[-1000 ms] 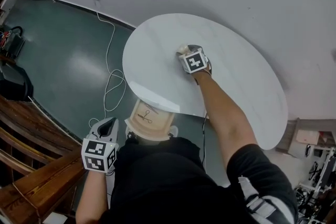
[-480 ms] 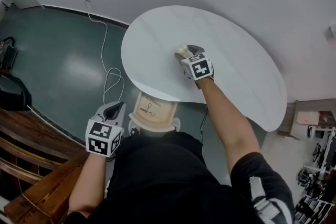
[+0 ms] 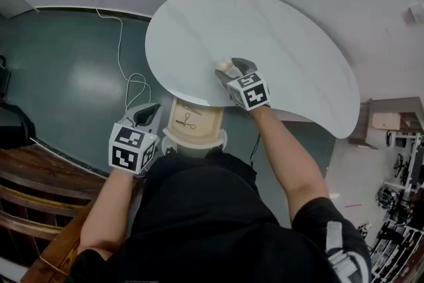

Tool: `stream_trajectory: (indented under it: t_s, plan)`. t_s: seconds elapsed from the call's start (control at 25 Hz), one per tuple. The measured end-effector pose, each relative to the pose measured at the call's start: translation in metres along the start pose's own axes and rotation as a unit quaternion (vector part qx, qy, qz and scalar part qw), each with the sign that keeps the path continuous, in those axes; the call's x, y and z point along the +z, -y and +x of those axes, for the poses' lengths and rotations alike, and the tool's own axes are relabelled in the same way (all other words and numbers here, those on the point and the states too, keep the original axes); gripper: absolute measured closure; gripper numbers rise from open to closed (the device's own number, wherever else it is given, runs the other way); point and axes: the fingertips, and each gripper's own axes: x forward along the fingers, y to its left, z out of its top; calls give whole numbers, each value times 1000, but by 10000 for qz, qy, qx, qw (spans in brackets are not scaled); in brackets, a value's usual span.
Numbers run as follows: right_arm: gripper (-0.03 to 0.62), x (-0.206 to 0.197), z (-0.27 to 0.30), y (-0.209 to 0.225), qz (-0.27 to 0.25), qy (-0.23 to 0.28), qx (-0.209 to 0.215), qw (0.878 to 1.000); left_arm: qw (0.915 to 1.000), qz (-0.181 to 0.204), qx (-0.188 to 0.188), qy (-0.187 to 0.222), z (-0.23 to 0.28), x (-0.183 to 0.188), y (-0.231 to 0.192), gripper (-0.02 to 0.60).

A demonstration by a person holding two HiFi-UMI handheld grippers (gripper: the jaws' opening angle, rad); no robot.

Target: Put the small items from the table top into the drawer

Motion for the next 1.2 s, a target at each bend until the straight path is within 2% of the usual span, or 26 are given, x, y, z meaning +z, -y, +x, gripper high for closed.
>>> stream_trajectory:
  t_s: [0.16,0.76,1.0,1.2]
  plan:
    - [327,-22,-9,-24,67,-89,70,9999,9997,151,-165,-36,1,-1,3,566]
    - [327,-119,-36,-135,185,-820,747,9937,9985,188,-504,-128,14,-15,17,566]
    - [327,-152,-24,-155,-156,-1370,1021,9852,9985,123,-511,-145,16,-18,16,565]
    - [327,-183,1,-165,-864,-1891,1259,9700,9988,45,-450,-183,15,-25,14,566]
